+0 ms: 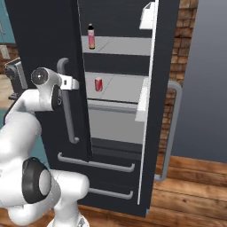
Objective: Open the fridge, grab two sodas, and place both sodas inside the bowl with ice on the dining counter.
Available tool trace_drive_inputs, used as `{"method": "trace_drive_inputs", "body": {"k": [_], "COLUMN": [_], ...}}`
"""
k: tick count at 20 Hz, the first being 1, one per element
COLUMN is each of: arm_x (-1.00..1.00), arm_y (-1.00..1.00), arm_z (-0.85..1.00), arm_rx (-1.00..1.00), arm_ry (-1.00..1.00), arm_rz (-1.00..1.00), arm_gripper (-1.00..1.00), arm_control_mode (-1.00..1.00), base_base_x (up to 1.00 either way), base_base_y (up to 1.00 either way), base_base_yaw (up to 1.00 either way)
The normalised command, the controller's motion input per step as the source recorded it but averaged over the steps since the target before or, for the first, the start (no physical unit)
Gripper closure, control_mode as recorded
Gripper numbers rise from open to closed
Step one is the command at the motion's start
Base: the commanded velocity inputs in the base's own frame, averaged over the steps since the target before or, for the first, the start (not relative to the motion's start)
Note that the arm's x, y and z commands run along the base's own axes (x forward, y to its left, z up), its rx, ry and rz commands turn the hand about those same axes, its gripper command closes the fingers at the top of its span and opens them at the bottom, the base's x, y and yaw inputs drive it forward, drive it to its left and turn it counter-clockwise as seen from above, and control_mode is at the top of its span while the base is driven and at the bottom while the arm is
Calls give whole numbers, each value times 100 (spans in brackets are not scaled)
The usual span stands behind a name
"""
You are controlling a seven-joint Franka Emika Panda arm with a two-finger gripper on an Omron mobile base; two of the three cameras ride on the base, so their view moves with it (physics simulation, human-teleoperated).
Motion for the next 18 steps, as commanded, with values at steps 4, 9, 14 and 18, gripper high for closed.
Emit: {"method": "trace_drive_inputs", "body": {"k": [4, 9, 14, 18], "arm_x": [-100, -100, -100, -100], "arm_y": [54, 62, 60, -21], "arm_z": [0, -1, 0, 11], "arm_rx": [1, 1, 4, 17], "arm_ry": [0, 0, 1, 3], "arm_rz": [6, 5, 2, 1], "arm_gripper": [100, 100, -100, -100], "arm_control_mode": [-100, -100, -100, -100], "base_base_x": [0, 0, 0, 0], "base_base_y": [0, 0, 0, 0], "base_base_yaw": [0, 0, 0, 0]}}
